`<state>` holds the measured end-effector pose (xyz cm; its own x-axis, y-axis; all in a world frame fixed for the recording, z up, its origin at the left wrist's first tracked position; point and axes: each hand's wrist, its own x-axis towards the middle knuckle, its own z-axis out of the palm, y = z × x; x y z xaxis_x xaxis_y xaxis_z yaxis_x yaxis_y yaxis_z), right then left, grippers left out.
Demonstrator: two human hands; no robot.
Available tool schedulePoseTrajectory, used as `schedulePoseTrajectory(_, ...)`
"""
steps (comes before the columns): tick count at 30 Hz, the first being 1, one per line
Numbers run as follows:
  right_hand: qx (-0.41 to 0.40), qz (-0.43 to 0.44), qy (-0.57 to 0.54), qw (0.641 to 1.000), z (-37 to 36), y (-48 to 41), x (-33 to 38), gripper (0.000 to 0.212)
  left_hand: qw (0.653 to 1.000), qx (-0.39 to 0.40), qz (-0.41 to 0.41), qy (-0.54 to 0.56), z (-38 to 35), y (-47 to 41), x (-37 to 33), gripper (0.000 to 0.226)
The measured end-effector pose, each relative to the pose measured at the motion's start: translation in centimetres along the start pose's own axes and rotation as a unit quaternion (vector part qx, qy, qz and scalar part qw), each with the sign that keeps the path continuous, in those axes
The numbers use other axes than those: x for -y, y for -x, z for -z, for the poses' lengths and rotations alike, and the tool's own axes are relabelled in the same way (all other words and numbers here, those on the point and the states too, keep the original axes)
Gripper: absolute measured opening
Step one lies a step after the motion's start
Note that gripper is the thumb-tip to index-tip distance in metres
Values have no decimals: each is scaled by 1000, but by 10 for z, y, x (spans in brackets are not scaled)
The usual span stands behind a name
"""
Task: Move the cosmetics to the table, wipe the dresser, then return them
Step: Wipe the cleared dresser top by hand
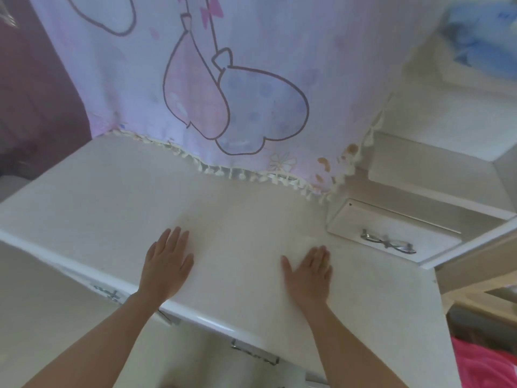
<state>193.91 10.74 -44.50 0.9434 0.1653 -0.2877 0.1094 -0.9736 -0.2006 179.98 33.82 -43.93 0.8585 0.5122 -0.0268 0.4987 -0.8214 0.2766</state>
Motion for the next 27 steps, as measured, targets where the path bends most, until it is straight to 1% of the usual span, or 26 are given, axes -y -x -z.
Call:
schedulePoseTrajectory(2, 13, 33, 8, 999, -5, -9, 39, 85, 1000, 3, -15, -14, 7, -12, 22, 66)
schedulePoseTrajectory(3, 4, 38, 16, 999, -5, -16, 51, 85, 1000, 5, -16, -24, 12, -21, 36, 62)
schedulePoseTrajectory(5, -19, 28, 30, 999, -5, -32, 64, 86, 999, 1, -10, -39, 23, -41, 68, 58)
schedulePoseTrajectory(7, -33, 1, 27, 999, -3, -48, 82, 87, 999, -4, 14, -36, 33, -63, 106, 59)
schedulePoseTrajectory(10, -30, -11, 20, 999, -7, -68, 146, 89, 999, -10, 44, -29, 45, -93, 169, 64)
schedulePoseTrajectory(12, -33, 21, 31, 999, -20, -77, 206, 90, 997, -17, 65, -22, 56, -110, 210, 67)
schedulePoseTrajectory(17, 0, 131, 47, 990, -53, -75, 360, 92, 988, -85, 130, 5, 81, -138, 300, 68)
schedulePoseTrajectory(19, 11, 180, 50, 982, -64, -79, 409, 93, 983, -99, 153, 18, 91, -143, 323, 61)
schedulePoseTrajectory(20, 12, 200, 53, 978, -69, -82, 430, 93, 982, -106, 156, 25, 95, -143, 334, 59)
schedulePoseTrajectory(23, 15, 241, 56, 969, -78, -88, 483, 93, 977, -140, 154, 36, 105, -136, 366, 72)
schedulePoseTrajectory(27, 30, 323, 68, 943, -96, -61, 524, 92, 971, -145, 184, 46, 107, -120, 394, 75)
